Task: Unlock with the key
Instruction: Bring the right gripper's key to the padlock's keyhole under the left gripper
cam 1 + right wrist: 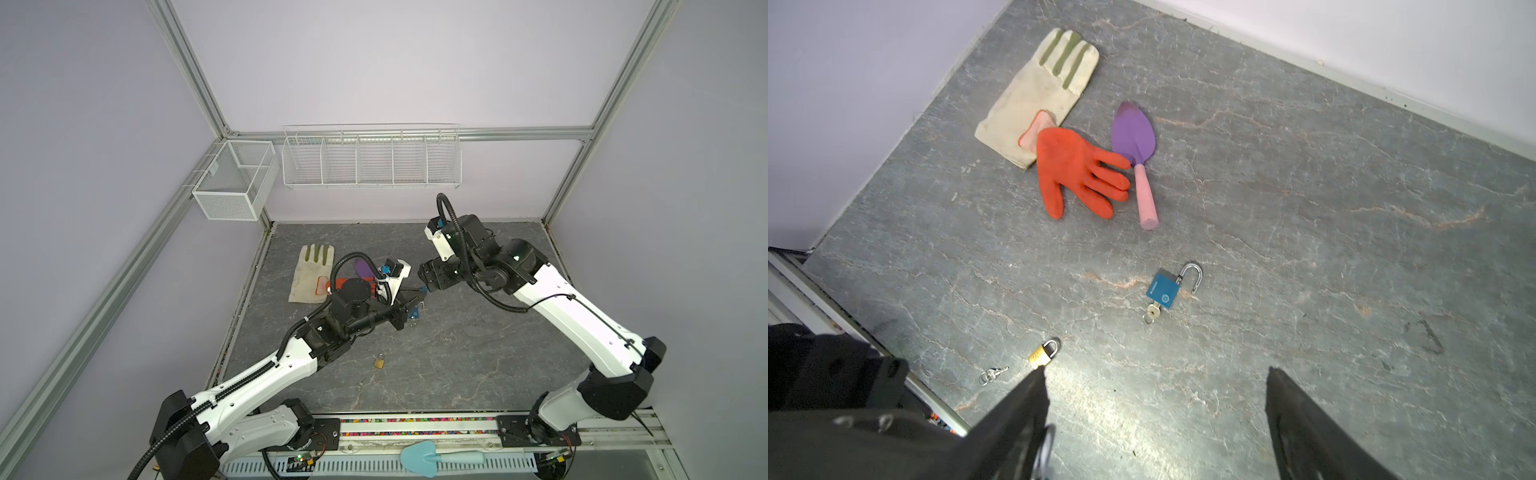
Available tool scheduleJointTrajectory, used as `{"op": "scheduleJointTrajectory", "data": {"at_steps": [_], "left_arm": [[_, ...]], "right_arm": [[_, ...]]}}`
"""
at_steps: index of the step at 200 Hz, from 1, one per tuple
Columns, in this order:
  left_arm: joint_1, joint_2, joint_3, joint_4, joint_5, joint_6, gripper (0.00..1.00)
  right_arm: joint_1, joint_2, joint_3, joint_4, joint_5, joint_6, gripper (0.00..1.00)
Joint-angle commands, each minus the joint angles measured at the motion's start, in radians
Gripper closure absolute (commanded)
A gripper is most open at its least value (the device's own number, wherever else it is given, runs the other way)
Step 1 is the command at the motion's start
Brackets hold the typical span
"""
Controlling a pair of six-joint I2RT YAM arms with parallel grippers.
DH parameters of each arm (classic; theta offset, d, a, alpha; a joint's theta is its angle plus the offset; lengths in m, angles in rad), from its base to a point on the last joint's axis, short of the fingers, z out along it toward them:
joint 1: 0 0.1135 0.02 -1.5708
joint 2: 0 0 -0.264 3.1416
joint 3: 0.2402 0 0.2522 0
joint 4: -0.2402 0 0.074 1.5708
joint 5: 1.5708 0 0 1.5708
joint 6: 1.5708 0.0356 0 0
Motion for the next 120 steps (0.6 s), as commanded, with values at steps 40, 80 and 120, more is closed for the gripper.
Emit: {"op": "scheduleJointTrajectory", "data": {"at_steps": [40, 80, 120], "left_arm": [[-0.031, -0.018, -0.022, -0.001, -0.081, 0.158, 1.0], [-0.034, -0.026, -0.045, 0.03, -0.09, 0.168, 1.0], [-0.033, -0.014, -0.051, 0.055, -0.084, 0.153, 1.0]], "right_arm": [[0.003, 0.082, 0.14, -0.233, 0.092, 0.006, 0.14], [0.005, 0.109, 0.186, -0.292, 0.1, 0.01, 0.13], [0.003, 0.076, 0.179, -0.29, 0.106, 0.01, 0.13]]}}
